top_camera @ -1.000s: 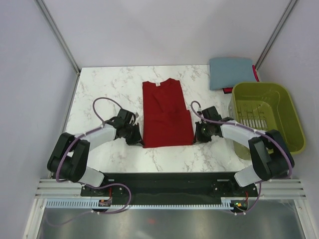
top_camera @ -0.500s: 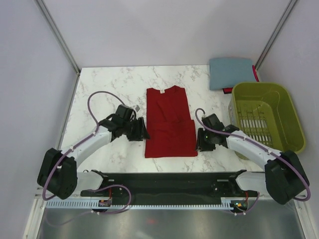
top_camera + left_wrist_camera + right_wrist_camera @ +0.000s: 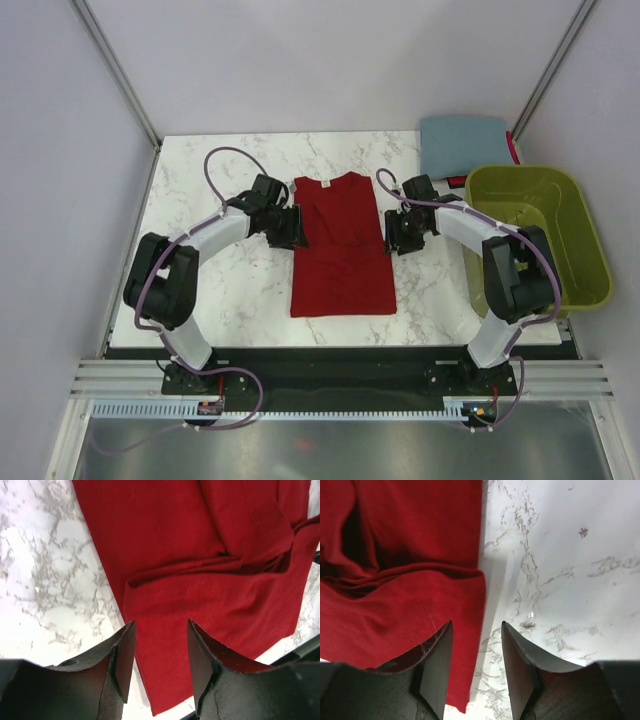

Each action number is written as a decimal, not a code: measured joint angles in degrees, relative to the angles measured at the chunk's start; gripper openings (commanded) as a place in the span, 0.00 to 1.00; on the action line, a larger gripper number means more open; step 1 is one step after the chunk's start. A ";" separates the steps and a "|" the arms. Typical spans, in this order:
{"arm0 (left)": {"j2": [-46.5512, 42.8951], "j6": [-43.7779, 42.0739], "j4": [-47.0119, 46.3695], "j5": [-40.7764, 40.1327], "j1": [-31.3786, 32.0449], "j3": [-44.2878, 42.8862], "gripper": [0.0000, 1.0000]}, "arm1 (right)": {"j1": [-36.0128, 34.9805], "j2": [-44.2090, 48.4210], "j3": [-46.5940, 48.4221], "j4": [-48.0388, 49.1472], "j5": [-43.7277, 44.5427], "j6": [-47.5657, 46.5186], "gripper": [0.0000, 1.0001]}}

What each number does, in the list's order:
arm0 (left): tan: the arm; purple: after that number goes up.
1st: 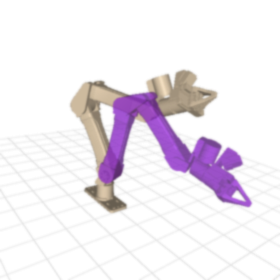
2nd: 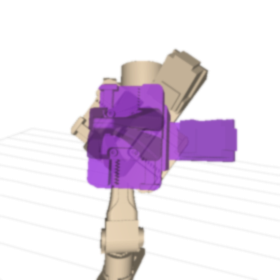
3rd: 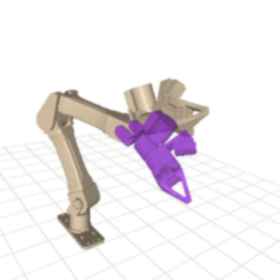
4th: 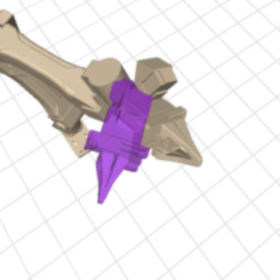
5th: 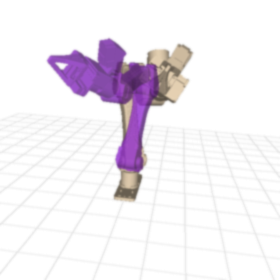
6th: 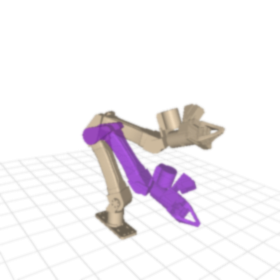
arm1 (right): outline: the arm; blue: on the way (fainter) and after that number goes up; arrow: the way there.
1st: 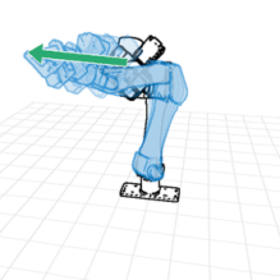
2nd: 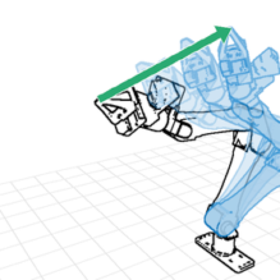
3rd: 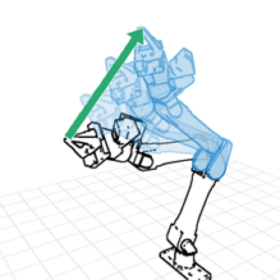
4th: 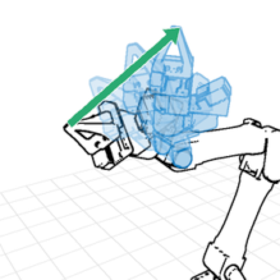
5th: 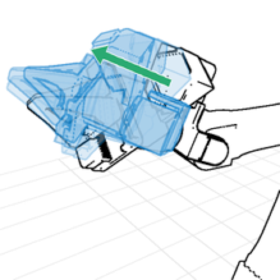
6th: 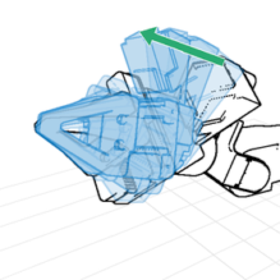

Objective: Fold and stack the t-shirts
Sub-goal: Fold the tshirt

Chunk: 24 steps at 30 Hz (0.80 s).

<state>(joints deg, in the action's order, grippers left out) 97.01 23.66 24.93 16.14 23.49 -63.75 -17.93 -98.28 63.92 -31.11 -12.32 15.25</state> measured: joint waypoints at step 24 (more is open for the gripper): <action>8.48 -3.06 0.31 -0.94 0.00 -3.58 0.02 | 2.03 -8.44 2.19 5.09 -9.70 -7.96 0.00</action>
<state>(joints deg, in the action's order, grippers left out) 105.49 20.60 25.23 15.20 23.49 -67.33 -15.90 -106.72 66.11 -26.02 -22.02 7.29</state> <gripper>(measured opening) 0.030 0.017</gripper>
